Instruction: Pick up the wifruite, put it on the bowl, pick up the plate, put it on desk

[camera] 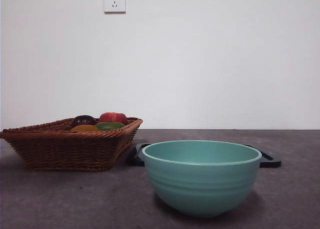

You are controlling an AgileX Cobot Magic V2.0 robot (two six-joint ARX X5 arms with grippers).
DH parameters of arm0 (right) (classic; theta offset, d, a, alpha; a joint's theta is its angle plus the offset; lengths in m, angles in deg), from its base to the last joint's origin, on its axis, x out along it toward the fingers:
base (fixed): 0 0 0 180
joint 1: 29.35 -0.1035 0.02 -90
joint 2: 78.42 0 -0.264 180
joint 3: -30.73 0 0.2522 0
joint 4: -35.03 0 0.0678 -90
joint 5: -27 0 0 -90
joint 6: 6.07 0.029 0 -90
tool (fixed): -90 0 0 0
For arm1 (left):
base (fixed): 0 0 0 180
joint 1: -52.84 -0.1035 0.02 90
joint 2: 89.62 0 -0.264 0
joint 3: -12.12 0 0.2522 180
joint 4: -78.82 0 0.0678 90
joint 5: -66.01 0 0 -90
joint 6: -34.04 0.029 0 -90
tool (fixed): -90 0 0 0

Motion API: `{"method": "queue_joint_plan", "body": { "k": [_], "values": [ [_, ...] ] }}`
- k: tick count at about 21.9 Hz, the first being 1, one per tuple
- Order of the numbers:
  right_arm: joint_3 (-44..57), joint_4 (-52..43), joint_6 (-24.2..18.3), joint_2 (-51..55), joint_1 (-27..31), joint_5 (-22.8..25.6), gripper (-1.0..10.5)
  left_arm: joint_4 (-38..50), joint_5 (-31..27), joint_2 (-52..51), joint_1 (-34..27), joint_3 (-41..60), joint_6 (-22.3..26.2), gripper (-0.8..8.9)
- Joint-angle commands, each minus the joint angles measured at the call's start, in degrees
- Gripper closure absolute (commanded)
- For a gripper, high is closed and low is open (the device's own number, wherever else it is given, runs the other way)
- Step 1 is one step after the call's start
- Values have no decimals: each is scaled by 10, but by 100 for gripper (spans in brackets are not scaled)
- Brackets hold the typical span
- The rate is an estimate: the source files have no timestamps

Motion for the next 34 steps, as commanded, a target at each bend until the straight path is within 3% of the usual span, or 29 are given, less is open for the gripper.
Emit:
{"method": "queue_joint_plan", "body": {
  "k": [1,5,6,8,9,10,12,20,23,26,34],
  "values": [
    [-11,2,-33,-11,-9,-8,937,-11,2,13,14,-24,18,793],
    [-11,0,-51,-12,-12,-10,937,-13,2,16,21,-30,20,774],
    [-11,1,-56,-12,-12,-3,936,-14,2,16,21,-30,20,722],
    [-11,0,-61,-12,-12,5,905,-15,2,16,21,-30,20,484],
    [-11,-2,-61,-12,-12,5,812,-14,2,16,21,-30,21,370],
    [-11,-3,-61,-12,-12,5,646,-14,2,16,21,-30,24,288],
    [-11,-2,-61,-12,-12,5,378,-10,2,16,21,-30,24,209],
    [-11,-2,-61,-11,-12,4,347,-8,1,24,21,-30,15,196],
    [-12,-3,-60,-11,-12,5,347,-45,-4,55,21,-32,-15,196],
    [-12,-1,-60,-11,-12,5,347,-66,-21,103,21,-32,-1,197],
    [-12,-14,-61,-11,-12,0,347,-77,-210,321,38,-141,3,197]
  ]
}}
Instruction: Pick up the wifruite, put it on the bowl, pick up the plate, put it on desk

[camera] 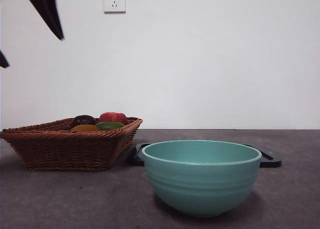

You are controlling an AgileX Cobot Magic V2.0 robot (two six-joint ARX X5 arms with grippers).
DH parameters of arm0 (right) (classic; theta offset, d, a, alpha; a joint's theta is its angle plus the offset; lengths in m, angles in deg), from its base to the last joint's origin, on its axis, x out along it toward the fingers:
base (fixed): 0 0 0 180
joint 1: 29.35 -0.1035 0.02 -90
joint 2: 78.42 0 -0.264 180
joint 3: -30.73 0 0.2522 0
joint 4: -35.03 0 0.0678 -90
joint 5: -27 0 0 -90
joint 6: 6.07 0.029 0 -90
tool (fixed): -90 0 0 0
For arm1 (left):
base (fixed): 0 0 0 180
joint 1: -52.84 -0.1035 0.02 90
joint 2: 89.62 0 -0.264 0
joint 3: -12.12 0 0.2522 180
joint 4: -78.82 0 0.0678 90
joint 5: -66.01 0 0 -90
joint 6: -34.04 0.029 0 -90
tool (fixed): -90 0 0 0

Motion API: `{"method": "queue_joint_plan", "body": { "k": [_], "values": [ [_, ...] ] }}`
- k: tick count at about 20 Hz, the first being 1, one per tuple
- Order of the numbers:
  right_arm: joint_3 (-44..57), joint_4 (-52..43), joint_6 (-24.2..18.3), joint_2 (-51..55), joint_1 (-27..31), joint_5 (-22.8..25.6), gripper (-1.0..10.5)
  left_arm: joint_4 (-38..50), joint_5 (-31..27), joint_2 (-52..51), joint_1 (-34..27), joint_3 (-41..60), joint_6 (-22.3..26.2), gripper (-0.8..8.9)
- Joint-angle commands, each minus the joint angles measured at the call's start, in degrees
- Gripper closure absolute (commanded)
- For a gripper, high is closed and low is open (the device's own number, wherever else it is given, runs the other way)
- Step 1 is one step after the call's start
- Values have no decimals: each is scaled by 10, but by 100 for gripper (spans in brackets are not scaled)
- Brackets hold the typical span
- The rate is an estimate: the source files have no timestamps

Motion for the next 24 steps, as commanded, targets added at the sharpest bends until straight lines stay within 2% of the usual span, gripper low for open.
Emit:
{"method": "queue_joint_plan", "body": {
  "k": [1,4,8,22,24],
  "values": [
    [-10,-13,-5,-1,-3,-2,347,-8,-32,72,14,-62,7,197],
    [-10,-24,-4,-1,-3,-2,347,-20,-75,158,25,-132,9,197],
    [-10,-24,-4,-1,-3,-2,347,-13,-83,239,29,-179,9,197],
    [-10,-28,-4,-1,-3,-2,347,47,-83,424,40,-183,10,200],
    [-10,-28,-4,-1,-3,-2,347,47,-83,432,41,-183,9,286]
  ]
}}
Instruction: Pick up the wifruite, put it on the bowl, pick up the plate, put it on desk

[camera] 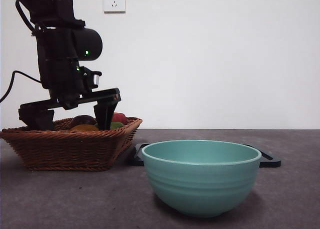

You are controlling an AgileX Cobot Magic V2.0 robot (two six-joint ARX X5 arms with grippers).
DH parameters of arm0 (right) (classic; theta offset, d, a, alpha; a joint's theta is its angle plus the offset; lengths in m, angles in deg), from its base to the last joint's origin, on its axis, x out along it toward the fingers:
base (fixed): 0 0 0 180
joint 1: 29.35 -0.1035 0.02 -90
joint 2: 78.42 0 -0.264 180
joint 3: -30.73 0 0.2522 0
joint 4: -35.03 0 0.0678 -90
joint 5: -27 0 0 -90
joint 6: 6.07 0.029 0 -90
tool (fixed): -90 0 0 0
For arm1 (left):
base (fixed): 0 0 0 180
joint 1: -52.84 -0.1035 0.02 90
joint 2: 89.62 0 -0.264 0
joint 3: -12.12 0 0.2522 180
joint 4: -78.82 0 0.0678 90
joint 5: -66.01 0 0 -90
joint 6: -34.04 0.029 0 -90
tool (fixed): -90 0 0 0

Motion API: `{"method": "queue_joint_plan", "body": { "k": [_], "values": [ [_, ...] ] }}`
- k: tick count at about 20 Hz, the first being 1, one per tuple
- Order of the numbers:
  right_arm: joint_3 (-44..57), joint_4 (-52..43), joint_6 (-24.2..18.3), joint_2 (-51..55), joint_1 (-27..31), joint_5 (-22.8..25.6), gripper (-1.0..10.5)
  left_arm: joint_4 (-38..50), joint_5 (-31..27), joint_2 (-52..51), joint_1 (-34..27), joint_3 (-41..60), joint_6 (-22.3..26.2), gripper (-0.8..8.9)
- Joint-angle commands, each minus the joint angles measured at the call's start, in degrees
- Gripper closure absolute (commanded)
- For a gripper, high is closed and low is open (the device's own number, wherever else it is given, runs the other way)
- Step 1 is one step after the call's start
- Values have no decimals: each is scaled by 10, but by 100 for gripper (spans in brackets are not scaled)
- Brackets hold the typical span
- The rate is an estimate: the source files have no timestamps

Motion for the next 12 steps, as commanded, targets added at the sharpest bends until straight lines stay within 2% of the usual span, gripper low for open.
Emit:
{"method": "queue_joint_plan", "body": {
  "k": [1,5,8,12],
  "values": [
    [-10,-7,-4,-1,-3,-2,347,2,-2,17,5,-14,6,328],
    [-10,-7,-4,-1,-3,-2,347,2,-6,17,6,-14,17,562],
    [-10,-7,-4,-1,-3,-2,347,-4,-6,17,6,-18,27,596],
    [-10,-7,-4,-1,-3,-2,347,-64,-5,9,6,-57,40,596]
  ]
}}
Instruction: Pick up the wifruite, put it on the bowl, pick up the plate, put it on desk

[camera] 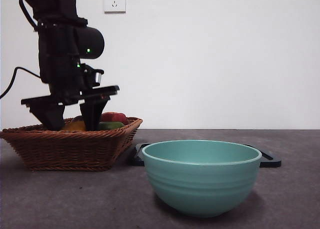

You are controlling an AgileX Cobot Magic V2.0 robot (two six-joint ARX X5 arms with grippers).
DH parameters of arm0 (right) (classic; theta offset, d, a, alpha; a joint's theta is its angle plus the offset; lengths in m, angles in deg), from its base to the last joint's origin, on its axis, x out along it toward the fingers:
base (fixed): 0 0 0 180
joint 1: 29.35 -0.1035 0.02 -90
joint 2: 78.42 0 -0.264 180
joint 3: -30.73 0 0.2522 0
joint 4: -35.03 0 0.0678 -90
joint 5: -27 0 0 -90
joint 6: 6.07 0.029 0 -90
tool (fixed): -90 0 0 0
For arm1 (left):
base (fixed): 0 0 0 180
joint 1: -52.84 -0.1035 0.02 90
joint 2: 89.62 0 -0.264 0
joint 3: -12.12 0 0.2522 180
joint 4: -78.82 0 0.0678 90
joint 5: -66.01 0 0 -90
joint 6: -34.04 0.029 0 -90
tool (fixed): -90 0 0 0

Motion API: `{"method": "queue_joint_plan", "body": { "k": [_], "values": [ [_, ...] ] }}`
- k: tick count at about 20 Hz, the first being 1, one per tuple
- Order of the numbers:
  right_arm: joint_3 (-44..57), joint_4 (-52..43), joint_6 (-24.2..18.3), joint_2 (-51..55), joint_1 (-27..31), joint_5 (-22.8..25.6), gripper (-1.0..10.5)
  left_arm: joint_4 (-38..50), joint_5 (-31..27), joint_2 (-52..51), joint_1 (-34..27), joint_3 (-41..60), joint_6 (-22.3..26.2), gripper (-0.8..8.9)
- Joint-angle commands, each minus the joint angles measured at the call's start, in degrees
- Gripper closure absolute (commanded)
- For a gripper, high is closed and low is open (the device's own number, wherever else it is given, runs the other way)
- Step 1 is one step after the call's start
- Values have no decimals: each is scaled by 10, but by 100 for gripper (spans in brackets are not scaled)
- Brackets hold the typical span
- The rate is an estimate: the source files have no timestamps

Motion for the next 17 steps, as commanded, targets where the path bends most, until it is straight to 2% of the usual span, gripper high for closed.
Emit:
{"method": "queue_joint_plan", "body": {
  "k": [1,9,14,17],
  "values": [
    [-10,-7,-5,-1,-3,-1,347,-32,2,-1,3,-37,13,596],
    [-12,29,-4,5,-3,-3,348,-86,2,-154,49,-48,32,596],
    [-12,77,-3,43,-3,-4,349,-99,2,-218,125,-48,31,596],
    [-12,116,0,73,-3,-4,349,-117,2,-218,178,-47,12,596]
  ]
}}
